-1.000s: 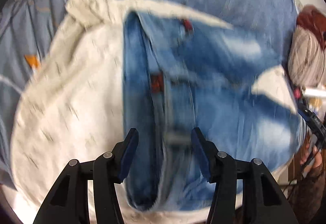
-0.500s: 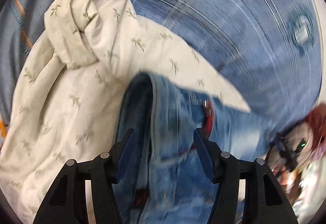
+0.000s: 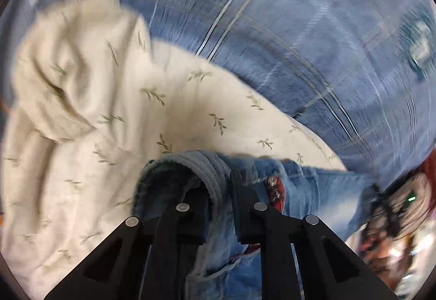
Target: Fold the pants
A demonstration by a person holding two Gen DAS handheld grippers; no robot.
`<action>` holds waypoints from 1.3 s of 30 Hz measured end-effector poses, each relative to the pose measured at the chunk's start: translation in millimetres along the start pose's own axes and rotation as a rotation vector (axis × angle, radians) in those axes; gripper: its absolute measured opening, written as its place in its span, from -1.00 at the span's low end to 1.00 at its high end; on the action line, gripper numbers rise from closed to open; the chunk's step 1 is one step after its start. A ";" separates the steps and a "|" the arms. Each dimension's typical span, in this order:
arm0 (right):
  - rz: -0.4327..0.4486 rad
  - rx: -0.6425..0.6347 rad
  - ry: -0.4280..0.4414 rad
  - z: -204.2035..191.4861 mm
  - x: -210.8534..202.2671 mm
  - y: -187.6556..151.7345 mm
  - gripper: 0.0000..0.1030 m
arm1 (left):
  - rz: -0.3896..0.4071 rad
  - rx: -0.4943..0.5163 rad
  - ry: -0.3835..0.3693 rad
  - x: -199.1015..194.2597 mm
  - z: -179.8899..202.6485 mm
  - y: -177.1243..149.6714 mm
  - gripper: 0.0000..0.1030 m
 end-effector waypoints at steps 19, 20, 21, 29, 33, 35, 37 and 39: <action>0.214 0.437 0.047 96.4 -253.3 -255.4 -0.56 | -0.007 0.111 -0.153 -180.1 -55.0 -225.3 -0.61; 0.157 0.450 0.019 98.6 -245.6 -280.6 -0.53 | -0.056 0.105 -0.136 -172.0 -65.7 -238.0 -0.61; 0.118 0.453 0.003 100.1 -240.0 -293.1 -0.49 | -0.089 0.102 -0.130 -168.7 -72.4 -245.4 -0.61; 0.082 0.458 0.039 62.4 -287.5 -351.1 0.16 | 0.026 0.040 -0.225 -245.3 -115.7 -271.1 -0.15; 0.045 0.446 0.358 -11.0 -281.3 -330.6 0.52 | 0.020 0.000 -0.286 -249.5 -110.9 -270.3 0.01; -0.055 0.430 0.562 -65.4 -265.6 -325.4 0.52 | -0.011 -0.009 -0.298 -239.9 -105.6 -271.6 0.01; -0.166 0.432 0.747 -119.3 -248.5 -325.1 0.52 | -0.037 -0.024 -0.315 -230.8 -106.4 -272.2 0.01; -0.250 0.427 0.839 -158.9 -234.9 -324.8 0.52 | -0.048 -0.044 -0.316 -222.9 -108.8 -268.1 0.01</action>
Point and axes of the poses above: each gripper's, at about its wrist camera, not at the fingertips, and x roughly the way its jaws point, z to its right, y to its top, the point moved 5 cm from there along x, roughly the way its jaws point, and after that the axes turned 3 degrees about -y, right-handed, at the moved point
